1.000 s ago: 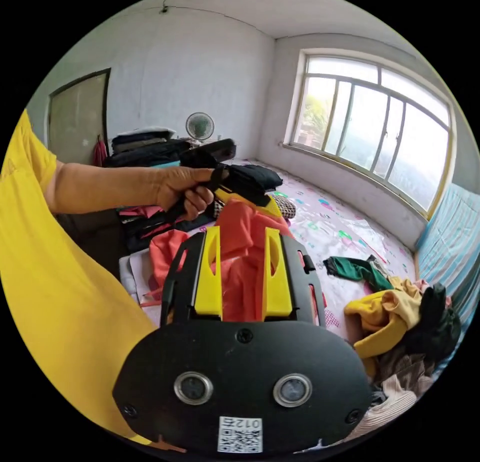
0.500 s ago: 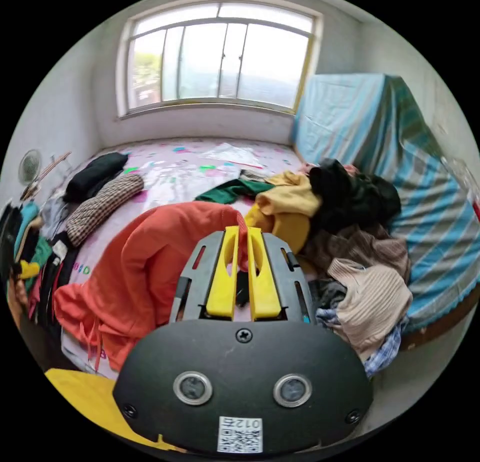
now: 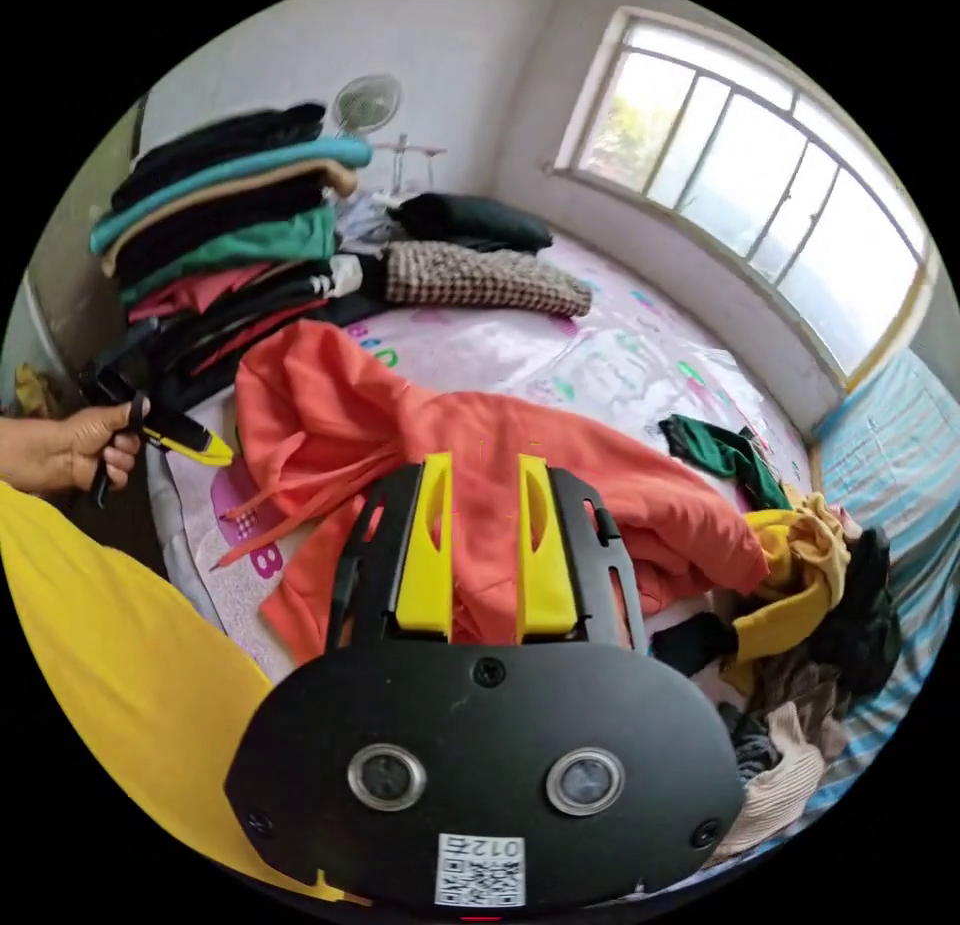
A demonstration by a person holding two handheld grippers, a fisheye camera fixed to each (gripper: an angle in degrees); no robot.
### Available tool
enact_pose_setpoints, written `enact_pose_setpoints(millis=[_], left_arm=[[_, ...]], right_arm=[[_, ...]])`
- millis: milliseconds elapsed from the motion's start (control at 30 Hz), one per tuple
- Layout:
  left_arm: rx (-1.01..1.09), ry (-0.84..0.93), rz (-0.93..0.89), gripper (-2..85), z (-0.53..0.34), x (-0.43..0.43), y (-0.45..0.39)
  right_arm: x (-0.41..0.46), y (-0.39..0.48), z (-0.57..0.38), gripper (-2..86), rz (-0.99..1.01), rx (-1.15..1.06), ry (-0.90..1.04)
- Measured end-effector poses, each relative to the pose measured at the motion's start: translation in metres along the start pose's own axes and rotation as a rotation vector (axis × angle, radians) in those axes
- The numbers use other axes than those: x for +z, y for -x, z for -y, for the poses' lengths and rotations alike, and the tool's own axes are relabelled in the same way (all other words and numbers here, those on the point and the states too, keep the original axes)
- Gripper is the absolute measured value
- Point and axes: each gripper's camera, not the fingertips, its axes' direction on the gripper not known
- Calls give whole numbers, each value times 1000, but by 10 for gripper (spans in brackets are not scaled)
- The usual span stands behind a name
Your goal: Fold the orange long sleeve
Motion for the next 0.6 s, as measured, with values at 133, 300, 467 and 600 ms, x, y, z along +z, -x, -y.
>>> enact_pose_setpoints(millis=[133,300,467,600], left_arm=[[-16,41,219,85,-4,16,-12],[-36,52,264,52,-11,22,-16],[-107,34,54,22,-20,9,4],[-64,-81,-54,17,-14,-20,-7]], right_arm=[[49,47,27,127,-12,-228,140],[95,58,37,81,-150,-350,307],[69,10,60,36,-14,-225,263],[20,-42,81,31,127,-116,176]])
